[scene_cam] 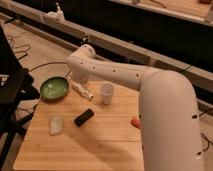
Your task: Pick up the ceramic bowl
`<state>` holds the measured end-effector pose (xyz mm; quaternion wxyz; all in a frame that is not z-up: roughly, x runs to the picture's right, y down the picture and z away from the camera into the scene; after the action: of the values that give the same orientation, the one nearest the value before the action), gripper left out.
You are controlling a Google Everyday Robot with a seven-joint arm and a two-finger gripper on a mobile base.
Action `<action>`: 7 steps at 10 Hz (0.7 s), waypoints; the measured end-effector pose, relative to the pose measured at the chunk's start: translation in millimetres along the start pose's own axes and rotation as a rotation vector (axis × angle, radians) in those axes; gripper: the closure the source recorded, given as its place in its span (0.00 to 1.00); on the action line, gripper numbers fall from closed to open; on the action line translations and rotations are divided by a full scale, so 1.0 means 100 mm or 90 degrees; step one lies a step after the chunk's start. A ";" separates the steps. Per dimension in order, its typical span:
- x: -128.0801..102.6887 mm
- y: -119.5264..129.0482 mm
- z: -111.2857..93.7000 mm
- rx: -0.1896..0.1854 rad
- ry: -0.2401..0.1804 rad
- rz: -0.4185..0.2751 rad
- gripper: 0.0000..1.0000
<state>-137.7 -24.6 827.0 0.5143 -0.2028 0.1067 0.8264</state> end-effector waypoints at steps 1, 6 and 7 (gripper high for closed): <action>0.00 0.00 -0.01 -0.001 0.000 0.000 0.34; 0.01 0.02 0.00 -0.001 0.001 -0.001 0.34; 0.01 0.02 0.00 -0.001 0.001 -0.001 0.34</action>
<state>-140.0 -24.4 826.2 0.5147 -0.2042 0.1062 0.8259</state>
